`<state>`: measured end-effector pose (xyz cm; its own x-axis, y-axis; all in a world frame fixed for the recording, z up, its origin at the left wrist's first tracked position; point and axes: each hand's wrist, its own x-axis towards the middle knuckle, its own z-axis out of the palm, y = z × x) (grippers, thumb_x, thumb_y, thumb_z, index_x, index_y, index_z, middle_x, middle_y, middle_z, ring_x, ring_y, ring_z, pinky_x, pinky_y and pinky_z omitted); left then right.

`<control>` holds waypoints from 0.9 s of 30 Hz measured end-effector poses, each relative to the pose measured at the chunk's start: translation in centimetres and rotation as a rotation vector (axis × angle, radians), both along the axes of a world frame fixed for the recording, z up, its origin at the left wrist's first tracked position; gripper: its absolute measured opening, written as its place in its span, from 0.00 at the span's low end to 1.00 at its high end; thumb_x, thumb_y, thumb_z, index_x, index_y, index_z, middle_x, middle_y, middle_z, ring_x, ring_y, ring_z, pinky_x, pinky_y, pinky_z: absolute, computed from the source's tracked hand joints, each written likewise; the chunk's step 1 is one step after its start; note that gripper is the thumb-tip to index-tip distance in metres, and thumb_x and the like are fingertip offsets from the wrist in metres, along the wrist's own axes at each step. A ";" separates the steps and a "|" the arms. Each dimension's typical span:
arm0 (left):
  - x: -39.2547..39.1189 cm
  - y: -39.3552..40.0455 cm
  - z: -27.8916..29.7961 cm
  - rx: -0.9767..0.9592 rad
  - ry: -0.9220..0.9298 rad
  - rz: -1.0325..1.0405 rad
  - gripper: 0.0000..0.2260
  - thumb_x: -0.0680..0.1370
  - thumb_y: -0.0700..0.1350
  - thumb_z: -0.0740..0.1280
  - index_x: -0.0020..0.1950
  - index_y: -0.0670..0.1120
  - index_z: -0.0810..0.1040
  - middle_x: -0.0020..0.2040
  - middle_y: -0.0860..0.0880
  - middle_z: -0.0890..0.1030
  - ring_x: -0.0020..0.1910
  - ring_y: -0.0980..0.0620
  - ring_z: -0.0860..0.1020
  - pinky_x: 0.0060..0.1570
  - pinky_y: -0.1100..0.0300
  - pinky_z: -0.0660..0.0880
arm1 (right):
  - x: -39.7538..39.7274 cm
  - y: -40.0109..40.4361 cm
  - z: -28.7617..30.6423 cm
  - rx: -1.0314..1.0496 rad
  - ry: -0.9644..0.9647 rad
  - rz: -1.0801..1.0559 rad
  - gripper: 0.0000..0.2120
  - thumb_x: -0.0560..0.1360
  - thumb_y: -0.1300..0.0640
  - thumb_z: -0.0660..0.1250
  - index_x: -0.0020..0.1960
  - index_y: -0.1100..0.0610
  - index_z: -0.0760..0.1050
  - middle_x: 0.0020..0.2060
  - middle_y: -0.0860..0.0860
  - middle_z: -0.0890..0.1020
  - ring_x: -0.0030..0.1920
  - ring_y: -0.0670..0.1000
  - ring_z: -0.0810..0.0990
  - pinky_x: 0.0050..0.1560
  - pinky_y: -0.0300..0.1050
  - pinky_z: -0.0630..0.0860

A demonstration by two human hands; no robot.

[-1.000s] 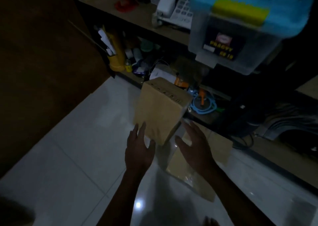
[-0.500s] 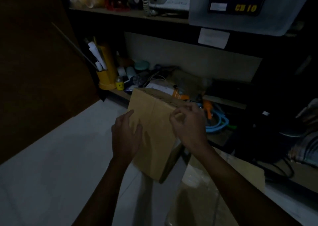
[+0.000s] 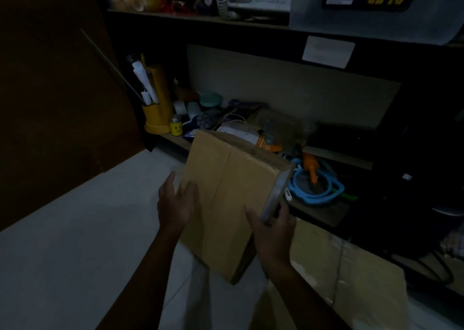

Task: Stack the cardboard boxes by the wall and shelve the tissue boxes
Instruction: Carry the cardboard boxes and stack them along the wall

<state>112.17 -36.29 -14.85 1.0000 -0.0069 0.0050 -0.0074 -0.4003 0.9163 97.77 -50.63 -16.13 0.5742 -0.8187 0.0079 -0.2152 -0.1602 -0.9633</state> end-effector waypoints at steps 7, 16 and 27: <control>0.7 -0.7 -2.1 -0.030 0.202 -0.052 0.37 0.79 0.68 0.61 0.82 0.52 0.55 0.81 0.45 0.62 0.76 0.40 0.65 0.73 0.41 0.66 | 0.4 1.1 -2.7 0.141 0.062 0.113 0.59 0.56 0.14 0.58 0.80 0.39 0.50 0.77 0.48 0.66 0.75 0.52 0.65 0.73 0.59 0.67; 0.5 1.6 -2.3 0.158 0.147 -0.020 0.33 0.76 0.69 0.63 0.76 0.53 0.66 0.70 0.43 0.72 0.68 0.38 0.71 0.69 0.41 0.67 | 1.0 0.5 -0.6 0.309 0.025 0.214 0.35 0.79 0.35 0.58 0.80 0.36 0.45 0.79 0.46 0.62 0.76 0.55 0.64 0.74 0.59 0.66; -2.7 14.8 0.4 0.312 0.136 0.138 0.25 0.80 0.63 0.62 0.73 0.53 0.69 0.69 0.43 0.76 0.67 0.37 0.73 0.71 0.41 0.66 | 3.5 7.3 1.7 0.351 0.138 0.512 0.29 0.76 0.60 0.68 0.74 0.46 0.67 0.63 0.50 0.79 0.57 0.52 0.79 0.60 0.48 0.77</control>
